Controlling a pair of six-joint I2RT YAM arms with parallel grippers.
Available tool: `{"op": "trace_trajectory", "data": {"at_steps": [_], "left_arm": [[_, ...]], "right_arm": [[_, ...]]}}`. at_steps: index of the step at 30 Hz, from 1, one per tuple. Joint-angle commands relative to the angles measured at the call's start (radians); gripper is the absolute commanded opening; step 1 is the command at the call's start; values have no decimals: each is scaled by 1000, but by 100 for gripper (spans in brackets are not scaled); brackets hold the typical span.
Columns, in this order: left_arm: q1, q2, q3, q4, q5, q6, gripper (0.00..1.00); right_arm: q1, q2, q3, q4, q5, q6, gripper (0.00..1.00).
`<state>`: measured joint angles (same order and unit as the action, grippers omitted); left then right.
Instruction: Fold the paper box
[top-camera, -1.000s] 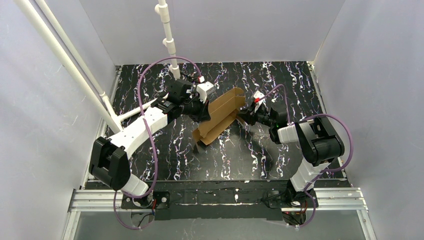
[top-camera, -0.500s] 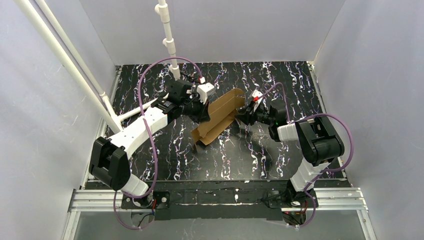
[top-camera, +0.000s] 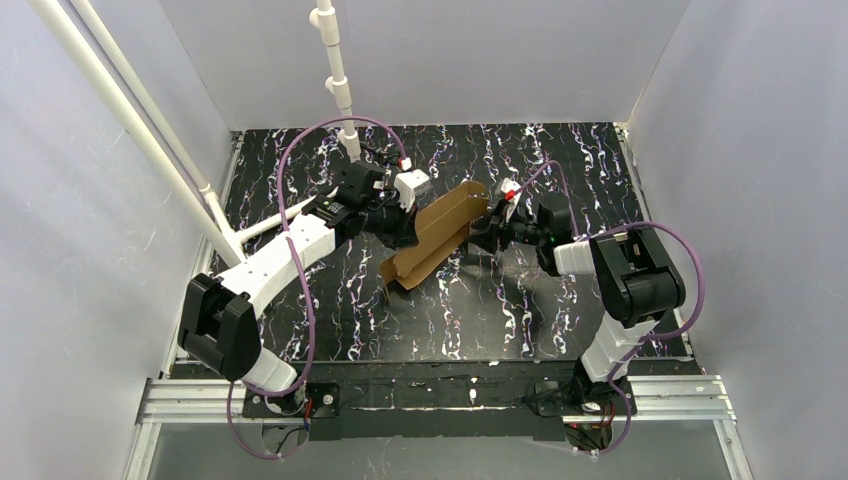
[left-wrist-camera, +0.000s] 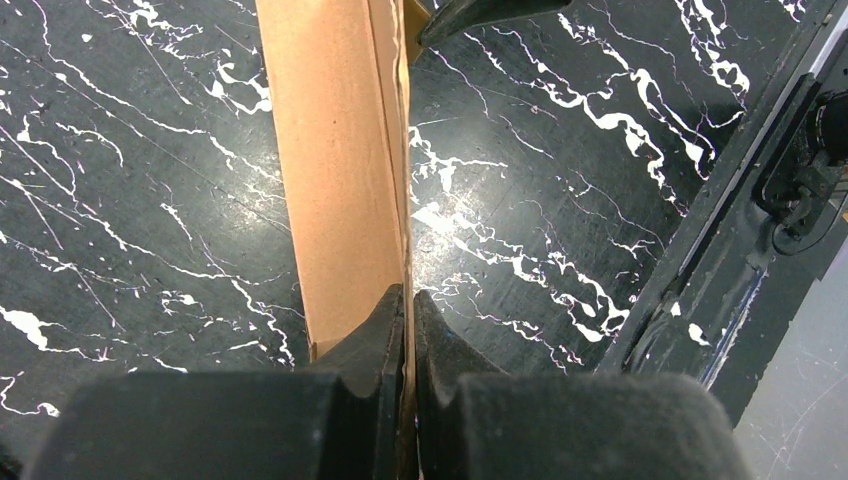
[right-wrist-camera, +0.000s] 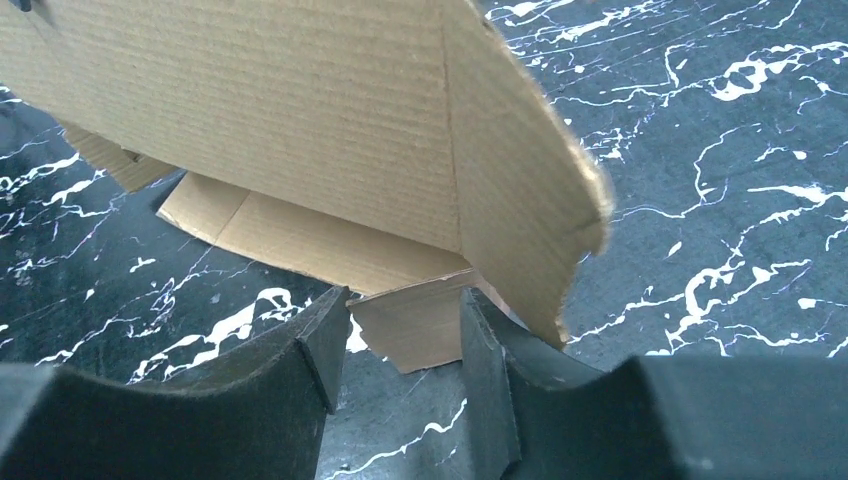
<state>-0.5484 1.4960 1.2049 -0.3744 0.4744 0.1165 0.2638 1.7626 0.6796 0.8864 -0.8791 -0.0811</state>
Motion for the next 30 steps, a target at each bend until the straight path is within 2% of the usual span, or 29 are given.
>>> {"op": "trace_trajectory", "data": {"at_steps": [1, 6, 14, 20, 22, 24, 26, 30], "left_arm": [[-7, -18, 5, -71, -2, 31, 0], [-8, -14, 9, -82, -6, 39, 0], [-7, -10, 16, -95, -15, 44, 0], [-8, -9, 20, -97, -23, 42, 0], [-7, -10, 21, -97, -25, 41, 0], [-7, -10, 21, -96, -26, 39, 0], [-7, -12, 22, -93, -28, 34, 0], [-7, -12, 26, -81, -25, 20, 0]], "right_arm": [[-22, 7, 43, -3, -70, -5, 54], [-40, 0, 48, -11, -93, -6, 58], [-80, -2, 57, -42, -148, -26, 58], [-106, -18, 120, -296, -138, -224, 58], [-106, -22, 125, -319, -100, -246, 60], [-106, -22, 118, -298, -56, -235, 64], [-106, -13, 103, -202, 0, -174, 69], [-96, 10, 112, -148, 51, -156, 74]]}}
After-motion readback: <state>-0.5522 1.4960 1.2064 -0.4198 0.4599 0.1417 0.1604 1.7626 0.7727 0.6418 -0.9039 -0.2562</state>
